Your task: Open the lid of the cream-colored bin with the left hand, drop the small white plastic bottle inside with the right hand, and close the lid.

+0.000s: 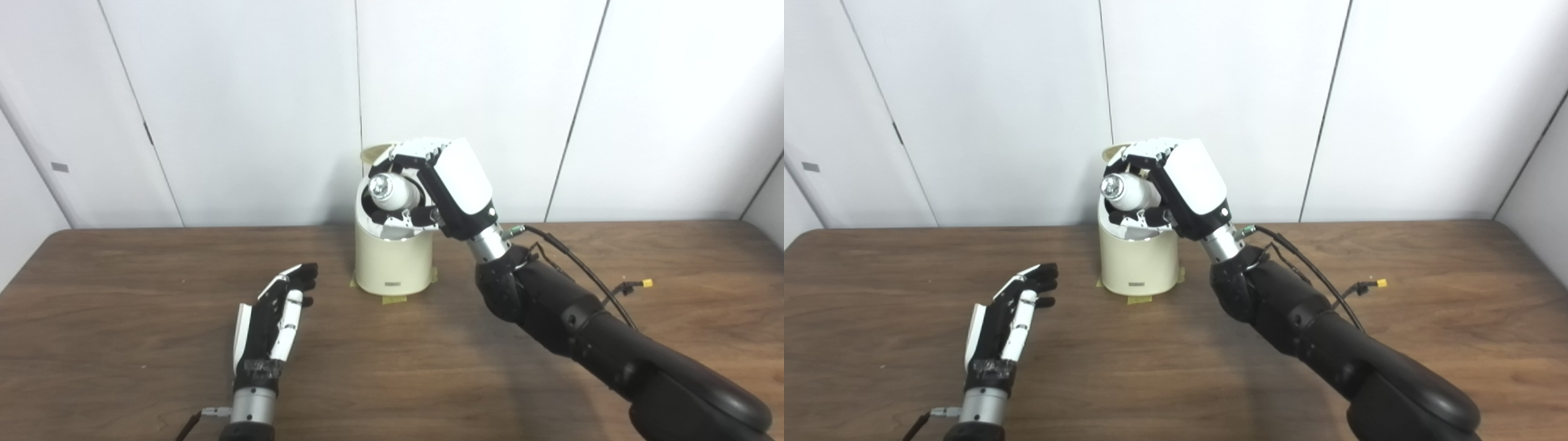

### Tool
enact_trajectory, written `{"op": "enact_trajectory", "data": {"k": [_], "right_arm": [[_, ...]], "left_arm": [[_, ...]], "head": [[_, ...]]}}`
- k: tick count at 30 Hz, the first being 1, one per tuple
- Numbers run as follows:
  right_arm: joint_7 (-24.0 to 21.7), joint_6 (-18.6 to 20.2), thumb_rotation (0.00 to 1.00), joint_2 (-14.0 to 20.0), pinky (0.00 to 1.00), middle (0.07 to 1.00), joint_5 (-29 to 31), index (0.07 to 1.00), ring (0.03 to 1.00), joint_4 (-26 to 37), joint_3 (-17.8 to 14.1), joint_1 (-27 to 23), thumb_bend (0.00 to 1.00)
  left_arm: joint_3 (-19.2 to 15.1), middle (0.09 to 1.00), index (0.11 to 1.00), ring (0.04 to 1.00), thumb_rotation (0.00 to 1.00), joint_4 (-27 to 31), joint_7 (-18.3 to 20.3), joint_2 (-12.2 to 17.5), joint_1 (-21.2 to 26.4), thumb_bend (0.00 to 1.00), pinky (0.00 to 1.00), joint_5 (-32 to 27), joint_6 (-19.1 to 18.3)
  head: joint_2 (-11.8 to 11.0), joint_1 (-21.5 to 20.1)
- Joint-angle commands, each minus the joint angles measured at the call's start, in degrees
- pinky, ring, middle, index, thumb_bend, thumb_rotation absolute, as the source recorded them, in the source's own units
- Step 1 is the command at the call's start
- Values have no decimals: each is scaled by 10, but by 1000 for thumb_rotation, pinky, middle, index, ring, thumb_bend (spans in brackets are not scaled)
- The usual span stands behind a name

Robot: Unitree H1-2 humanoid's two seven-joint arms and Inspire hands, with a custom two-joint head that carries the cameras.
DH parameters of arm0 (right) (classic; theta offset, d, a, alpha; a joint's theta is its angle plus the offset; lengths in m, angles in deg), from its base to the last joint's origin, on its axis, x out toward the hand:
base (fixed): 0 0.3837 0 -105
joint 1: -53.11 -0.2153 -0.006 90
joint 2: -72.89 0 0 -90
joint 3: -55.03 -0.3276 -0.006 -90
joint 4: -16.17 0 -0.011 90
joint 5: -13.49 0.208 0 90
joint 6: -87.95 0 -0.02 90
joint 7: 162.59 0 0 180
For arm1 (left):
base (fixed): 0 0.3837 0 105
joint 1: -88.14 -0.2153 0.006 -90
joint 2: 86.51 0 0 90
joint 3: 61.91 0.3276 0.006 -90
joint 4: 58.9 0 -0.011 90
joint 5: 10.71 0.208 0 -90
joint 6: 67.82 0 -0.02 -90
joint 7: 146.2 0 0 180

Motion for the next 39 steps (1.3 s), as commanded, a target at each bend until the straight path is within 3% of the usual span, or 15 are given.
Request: {"op": "enact_trajectory", "data": {"k": [1, 21, 39], "right_arm": [[13, -10, 0, 5, 401, 491, 6, 493, 439, -1, -8, -26, 521], [18, -10, 0, 12, 403, 494, 3, 493, 439, 8, -5, -24, 521], [6, -10, 0, -2, 411, 497, 8, 490, 441, 3, -6, -25, 521]], "left_arm": [[6, 779, 769, 772, 835, -6, -7, -7, -17, 271, 704, 16, 10], [8, 777, 768, 771, 850, -8, -8, -7, -17, 278, 698, 22, 13], [10, 782, 772, 776, 839, -2, -9, -13, -17, 283, 699, 26, 5]], "head": [[1, 0], [0, 4], [0, 10]]}}
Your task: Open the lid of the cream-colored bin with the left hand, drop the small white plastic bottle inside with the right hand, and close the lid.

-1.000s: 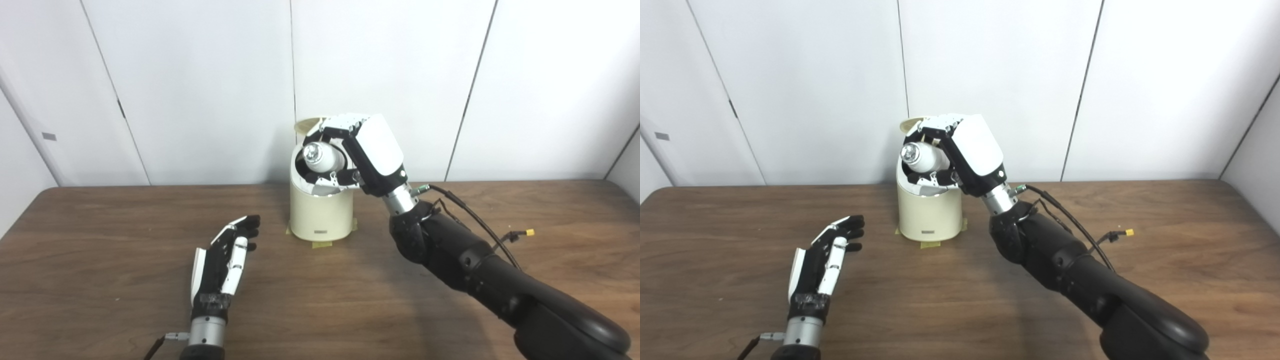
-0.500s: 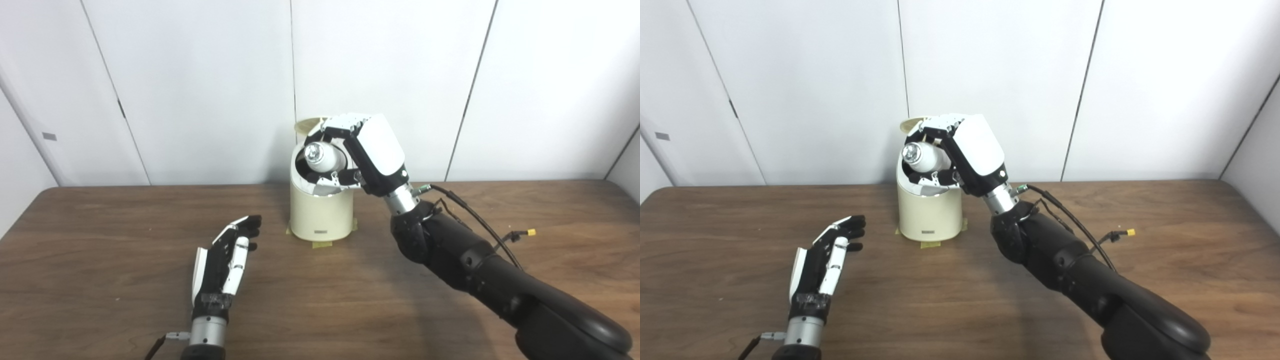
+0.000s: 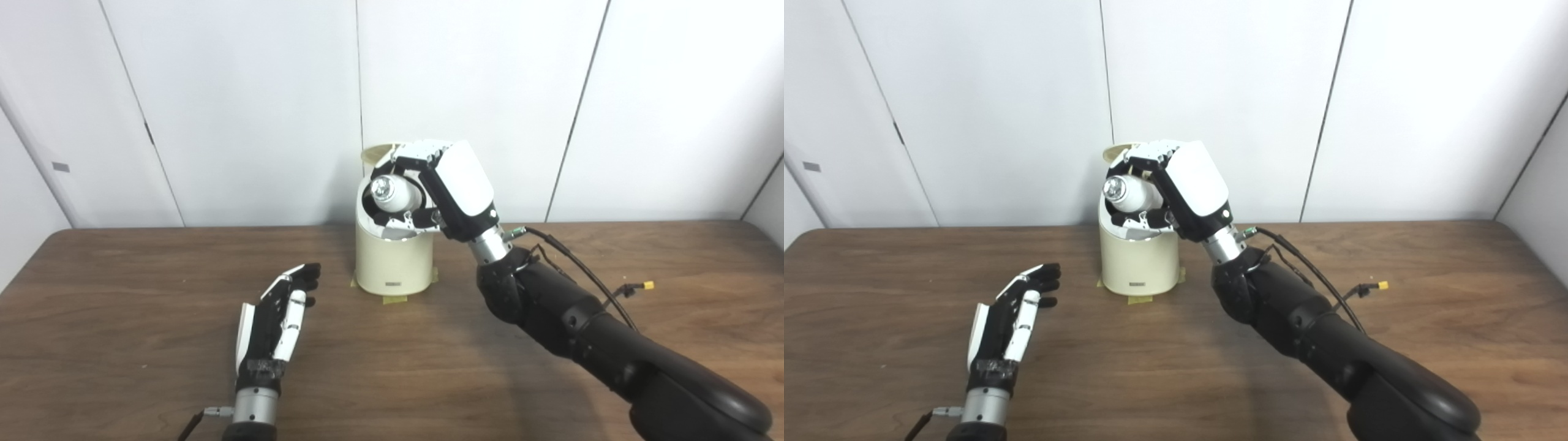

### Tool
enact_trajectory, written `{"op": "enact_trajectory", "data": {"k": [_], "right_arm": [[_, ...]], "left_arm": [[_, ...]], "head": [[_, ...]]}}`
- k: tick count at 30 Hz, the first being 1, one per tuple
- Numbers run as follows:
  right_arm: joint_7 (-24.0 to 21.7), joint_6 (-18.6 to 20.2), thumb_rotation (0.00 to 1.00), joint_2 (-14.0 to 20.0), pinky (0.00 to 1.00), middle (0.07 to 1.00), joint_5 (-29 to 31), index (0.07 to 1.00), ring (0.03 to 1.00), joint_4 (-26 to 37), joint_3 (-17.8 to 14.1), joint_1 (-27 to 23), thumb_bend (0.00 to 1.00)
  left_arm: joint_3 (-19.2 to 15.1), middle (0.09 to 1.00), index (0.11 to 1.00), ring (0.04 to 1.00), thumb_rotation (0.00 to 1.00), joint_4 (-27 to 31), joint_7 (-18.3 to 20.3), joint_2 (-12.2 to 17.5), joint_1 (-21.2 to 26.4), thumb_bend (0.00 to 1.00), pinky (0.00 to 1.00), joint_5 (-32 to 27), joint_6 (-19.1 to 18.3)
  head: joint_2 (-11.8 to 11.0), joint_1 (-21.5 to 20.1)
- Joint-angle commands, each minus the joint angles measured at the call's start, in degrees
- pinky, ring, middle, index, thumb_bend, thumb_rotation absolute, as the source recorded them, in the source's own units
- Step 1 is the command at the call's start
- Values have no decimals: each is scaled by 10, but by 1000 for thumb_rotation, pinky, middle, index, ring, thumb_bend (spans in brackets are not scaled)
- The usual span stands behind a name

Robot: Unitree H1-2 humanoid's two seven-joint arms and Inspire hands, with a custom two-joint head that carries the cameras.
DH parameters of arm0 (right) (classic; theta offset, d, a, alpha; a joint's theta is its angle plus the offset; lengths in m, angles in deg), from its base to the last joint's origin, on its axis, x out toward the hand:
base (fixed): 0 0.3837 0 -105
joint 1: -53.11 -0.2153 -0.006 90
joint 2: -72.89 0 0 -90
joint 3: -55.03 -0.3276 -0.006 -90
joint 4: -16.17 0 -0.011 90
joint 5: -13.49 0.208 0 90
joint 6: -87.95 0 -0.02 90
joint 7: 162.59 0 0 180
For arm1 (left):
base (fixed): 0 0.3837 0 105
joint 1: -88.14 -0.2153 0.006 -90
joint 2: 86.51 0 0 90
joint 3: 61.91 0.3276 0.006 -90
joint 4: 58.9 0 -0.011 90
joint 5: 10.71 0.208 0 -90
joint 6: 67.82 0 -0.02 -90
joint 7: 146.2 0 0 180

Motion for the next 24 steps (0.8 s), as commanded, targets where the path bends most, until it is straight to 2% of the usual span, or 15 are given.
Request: {"op": "enact_trajectory", "data": {"k": [1, 14, 17, 24], "right_arm": [[6, -10, 0, 0, 411, 497, 8, 491, 440, 7, -6, -27, 521], [4, -10, 0, -1, 435, 502, 12, 484, 447, 1, -3, -28, 521], [1, -10, 0, -1, 443, 496, 13, 483, 508, 1, -4, -27, 529], [-1, -10, 0, 0, 450, 496, 15, 481, 522, 0, -3, -26, 531]], "left_arm": [[7, 783, 773, 777, 838, -4, -8, -9, -17, 283, 702, 13, 5], [8, 781, 770, 773, 833, -3, -9, -10, -18, 272, 697, 17, 5], [8, 782, 771, 775, 831, -3, -9, -11, -19, 277, 696, 18, 6], [8, 783, 771, 776, 823, -4, -7, -10, -18, 263, 700, 15, 9]], "head": [[0, 1], [1, 2], [1, 2], [1, 2]]}}
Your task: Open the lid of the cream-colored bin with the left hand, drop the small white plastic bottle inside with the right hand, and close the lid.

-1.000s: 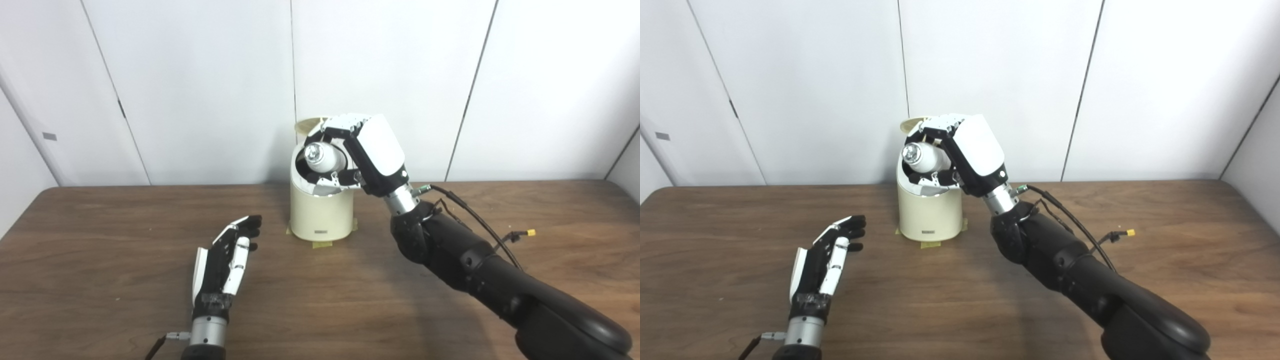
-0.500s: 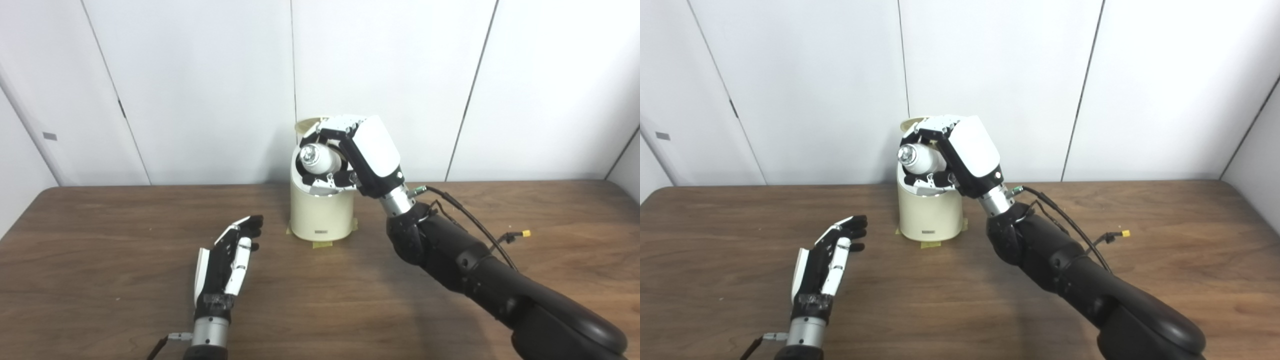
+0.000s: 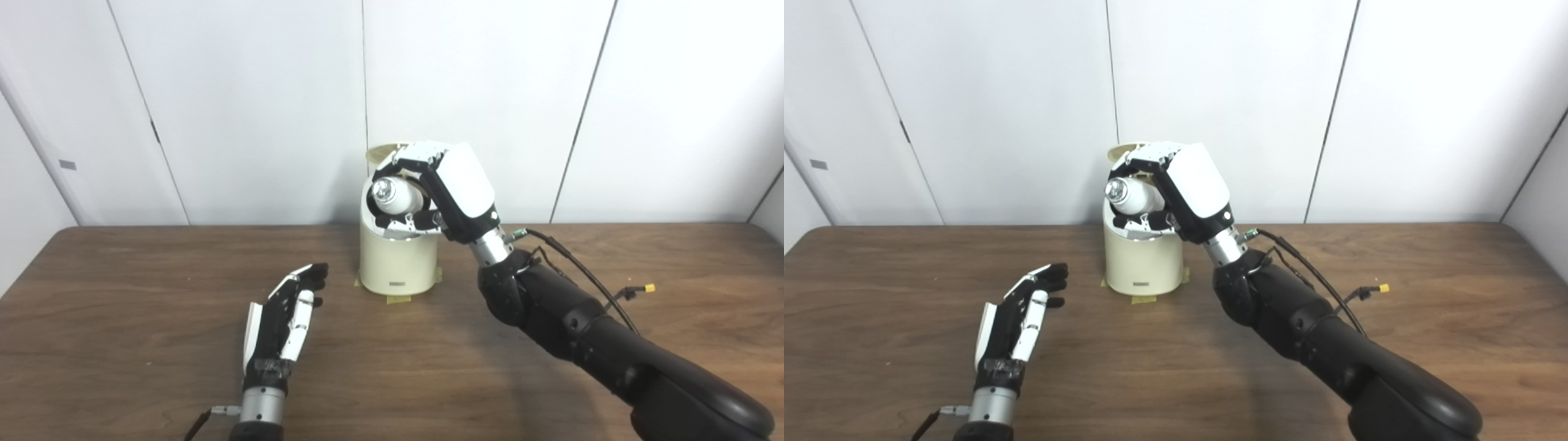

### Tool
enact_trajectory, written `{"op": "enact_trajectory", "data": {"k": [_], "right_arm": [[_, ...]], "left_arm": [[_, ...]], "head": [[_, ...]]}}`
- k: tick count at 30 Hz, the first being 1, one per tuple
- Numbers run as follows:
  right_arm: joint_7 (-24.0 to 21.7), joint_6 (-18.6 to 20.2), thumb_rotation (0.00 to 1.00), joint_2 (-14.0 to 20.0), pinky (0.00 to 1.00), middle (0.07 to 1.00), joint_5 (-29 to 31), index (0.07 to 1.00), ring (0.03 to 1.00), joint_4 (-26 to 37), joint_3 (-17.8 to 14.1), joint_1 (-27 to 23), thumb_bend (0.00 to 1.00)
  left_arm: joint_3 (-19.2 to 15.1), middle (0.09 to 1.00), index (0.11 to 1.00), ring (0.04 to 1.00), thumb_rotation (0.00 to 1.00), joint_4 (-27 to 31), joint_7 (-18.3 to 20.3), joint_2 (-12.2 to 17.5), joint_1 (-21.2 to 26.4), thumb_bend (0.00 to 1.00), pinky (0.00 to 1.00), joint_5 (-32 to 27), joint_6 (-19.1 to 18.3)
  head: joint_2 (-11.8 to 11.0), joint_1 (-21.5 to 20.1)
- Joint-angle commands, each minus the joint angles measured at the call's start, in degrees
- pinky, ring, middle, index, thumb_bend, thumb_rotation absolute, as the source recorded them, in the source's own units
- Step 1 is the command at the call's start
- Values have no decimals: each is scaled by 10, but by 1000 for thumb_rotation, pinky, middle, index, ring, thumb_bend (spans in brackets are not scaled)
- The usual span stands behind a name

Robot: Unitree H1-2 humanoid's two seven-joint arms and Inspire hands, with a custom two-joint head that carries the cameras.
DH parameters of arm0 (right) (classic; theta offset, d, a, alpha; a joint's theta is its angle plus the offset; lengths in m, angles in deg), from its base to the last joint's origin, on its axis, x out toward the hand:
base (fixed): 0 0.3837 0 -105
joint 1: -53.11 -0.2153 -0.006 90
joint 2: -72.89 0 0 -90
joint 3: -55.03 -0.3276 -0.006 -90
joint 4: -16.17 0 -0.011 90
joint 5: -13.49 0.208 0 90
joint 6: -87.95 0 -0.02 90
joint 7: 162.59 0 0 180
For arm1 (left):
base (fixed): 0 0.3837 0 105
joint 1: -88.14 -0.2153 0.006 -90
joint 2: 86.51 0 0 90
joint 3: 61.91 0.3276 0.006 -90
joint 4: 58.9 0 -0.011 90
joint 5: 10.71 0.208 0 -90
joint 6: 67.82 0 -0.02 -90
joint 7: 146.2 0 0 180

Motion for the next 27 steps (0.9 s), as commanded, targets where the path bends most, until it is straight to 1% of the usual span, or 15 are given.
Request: {"op": "enact_trajectory", "data": {"k": [1, 9, 10, 11, 14, 18, 19, 20, 21, 23, 27], "right_arm": [[4, -10, 0, 4, 450, 496, 10, 482, 523, 6, -6, -25, 531], [1, -10, 1, 4, 463, 502, 10, 479, 541, 5, -7, -25, 530], [0, -10, 66, 5, 469, 546, 10, 485, 547, 6, -7, -24, 526], [0, -10, 107, 5, 476, 579, 10, 489, 557, 6, -7, -24, 524], [0, -10, 132, 4, 485, 605, 9, 492, 571, 4, -8, -24, 522], [-1, -10, 136, 4, 489, 615, 7, 493, 576, 2, -9, -24, 522], [-1, -10, 103, 4, 492, 618, 7, 553, 578, 3, -10, -23, 711], [-1, -10, 85, 4, 495, 619, 7, 584, 579, 3, -10, -23, 809], [-1, -10, 74, 4, 496, 620, 7, 604, 580, 3, -10, -23, 870], [-5, -10, 71, 4, 502, 625, 7, 620, 587, 2, -13, -22, 903], [-7, -10, 77, 5, 517, 639, 9, 639, 603, 2, -14, -22, 913]], "left_arm": [[6, 783, 772, 777, 825, -6, -7, -7, -16, 267, 701, 12, 9], [6, 781, 770, 775, 827, -4, -9, -8, -17, 265, 697, 16, 4], [6, 781, 770, 774, 831, -3, -9, -8, -18, 265, 696, 16, 5], [6, 781, 770, 774, 832, -3, -9, -8, -18, 265, 696, 16, 5], [5, 783, 773, 778, 829, -3, -7, -9, -17, 265, 701, 12, 5], [6, 782, 770, 776, 813, -4, -7, -9, -17, 268, 700, 13, 6], [6, 783, 772, 778, 816, -3, -7, -9, -18, 266, 702, 13, 6], [7, 783, 773, 779, 819, -3, -7, -9, -18, 265, 704, 14, 6], [7, 783, 773, 779, 821, -3, -7, -8, -18, 265, 705, 15, 7], [8, 782, 772, 778, 823, -4, -8, -8, -18, 271, 702, 16, 8], [8, 783, 772, 777, 829, -4, -8, -9, -18, 270, 701, 17, 7]], "head": [[0, 0], [0, 0], [1, 1], [1, 1], [1, 1], [2, 1], [2, 2], [2, 2], [2, 2], [2, 3], [1, 3]]}}
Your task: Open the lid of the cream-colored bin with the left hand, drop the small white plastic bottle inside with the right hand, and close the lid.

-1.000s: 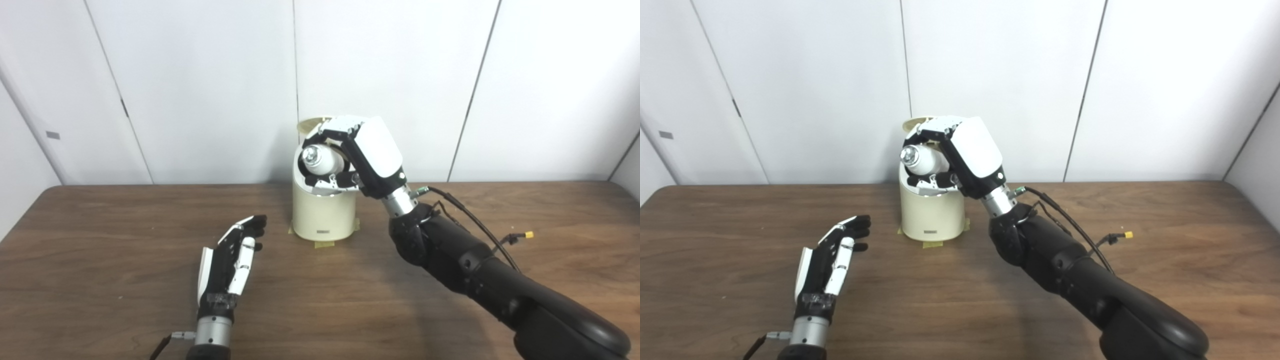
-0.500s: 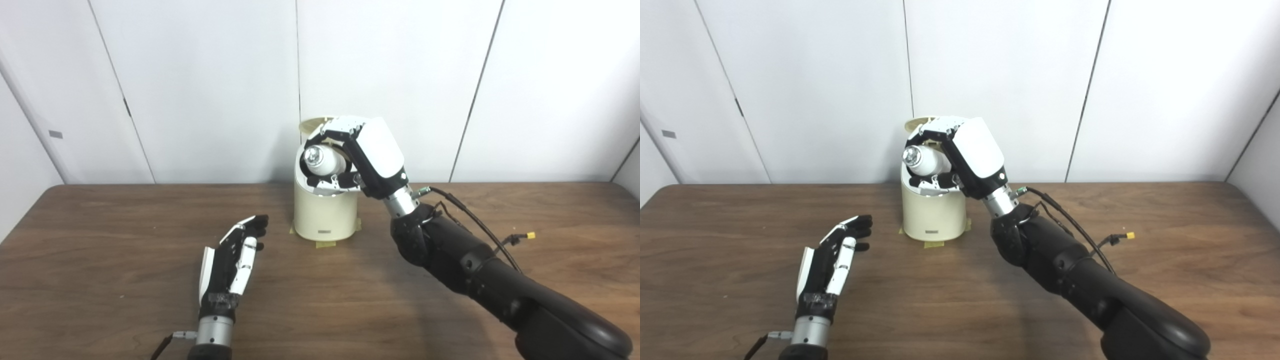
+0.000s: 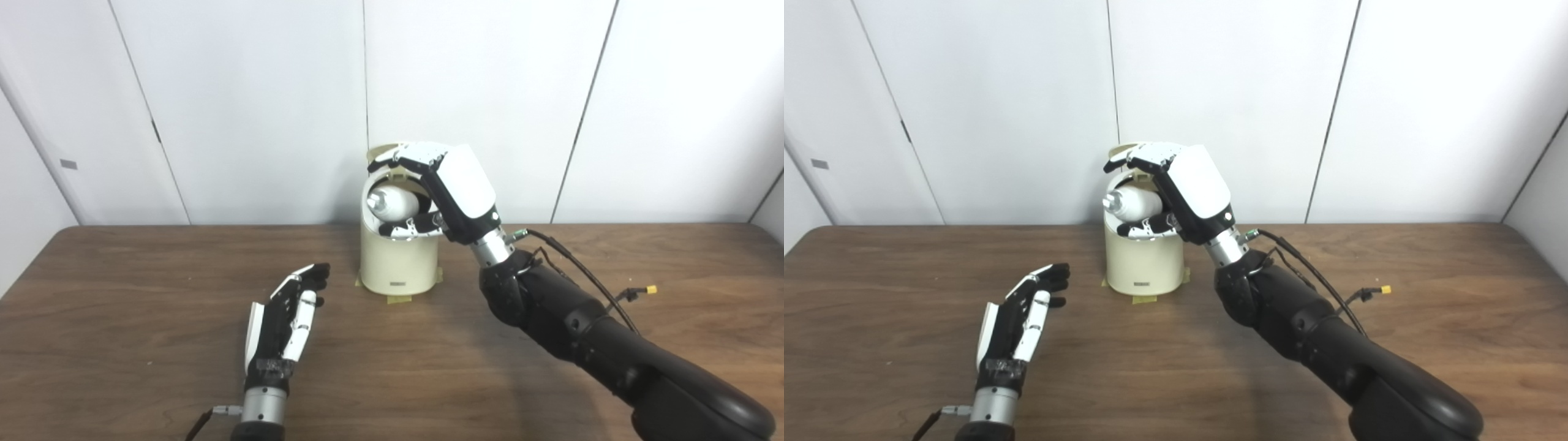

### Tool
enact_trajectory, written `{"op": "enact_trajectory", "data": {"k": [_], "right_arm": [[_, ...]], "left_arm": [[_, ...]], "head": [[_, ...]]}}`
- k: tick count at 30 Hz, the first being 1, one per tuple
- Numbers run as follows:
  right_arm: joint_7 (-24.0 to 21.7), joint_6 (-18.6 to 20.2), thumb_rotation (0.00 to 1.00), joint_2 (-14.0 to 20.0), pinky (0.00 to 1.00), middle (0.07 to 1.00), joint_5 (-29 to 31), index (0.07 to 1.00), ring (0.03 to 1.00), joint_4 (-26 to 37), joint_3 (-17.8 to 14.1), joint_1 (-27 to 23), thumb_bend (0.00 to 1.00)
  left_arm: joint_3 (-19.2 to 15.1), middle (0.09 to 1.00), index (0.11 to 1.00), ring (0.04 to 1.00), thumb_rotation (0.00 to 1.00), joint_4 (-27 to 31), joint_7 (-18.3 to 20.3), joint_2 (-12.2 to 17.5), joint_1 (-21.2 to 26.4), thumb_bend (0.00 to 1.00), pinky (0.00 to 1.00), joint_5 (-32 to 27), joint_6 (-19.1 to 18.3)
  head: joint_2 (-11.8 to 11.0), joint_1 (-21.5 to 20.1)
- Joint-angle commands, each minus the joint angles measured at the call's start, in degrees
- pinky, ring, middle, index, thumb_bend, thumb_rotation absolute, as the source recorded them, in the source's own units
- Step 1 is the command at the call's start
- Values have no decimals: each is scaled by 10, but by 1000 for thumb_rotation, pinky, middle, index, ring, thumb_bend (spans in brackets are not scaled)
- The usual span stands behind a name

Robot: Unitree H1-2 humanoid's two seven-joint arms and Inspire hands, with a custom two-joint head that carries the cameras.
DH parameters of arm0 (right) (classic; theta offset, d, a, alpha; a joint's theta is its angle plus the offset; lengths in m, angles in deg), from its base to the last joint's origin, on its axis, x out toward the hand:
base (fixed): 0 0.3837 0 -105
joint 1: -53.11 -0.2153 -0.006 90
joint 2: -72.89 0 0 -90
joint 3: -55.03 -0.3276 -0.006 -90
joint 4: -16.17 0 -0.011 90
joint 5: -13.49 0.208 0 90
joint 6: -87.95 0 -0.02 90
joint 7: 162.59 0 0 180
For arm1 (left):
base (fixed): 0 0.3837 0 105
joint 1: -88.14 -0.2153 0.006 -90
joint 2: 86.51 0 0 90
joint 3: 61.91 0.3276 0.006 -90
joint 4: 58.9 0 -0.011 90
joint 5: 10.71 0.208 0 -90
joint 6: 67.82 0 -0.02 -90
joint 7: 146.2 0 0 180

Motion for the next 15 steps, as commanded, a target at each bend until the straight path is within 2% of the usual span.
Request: {"op": "enact_trajectory", "data": {"k": [1, 15], "right_arm": [[5, -10, 77, 5, 520, 641, 8, 642, 606, 4, -10, -23, 913], [6, -10, 71, 5, 520, 641, 10, 643, 604, 5, -10, -23, 905]], "left_arm": [[6, 784, 772, 777, 829, -5, -8, -9, -17, 267, 701, 12, 6], [6, 781, 770, 774, 836, -6, -9, -7, -16, 269, 696, 15, 8]], "head": [[0, 1], [-1, -2]]}}
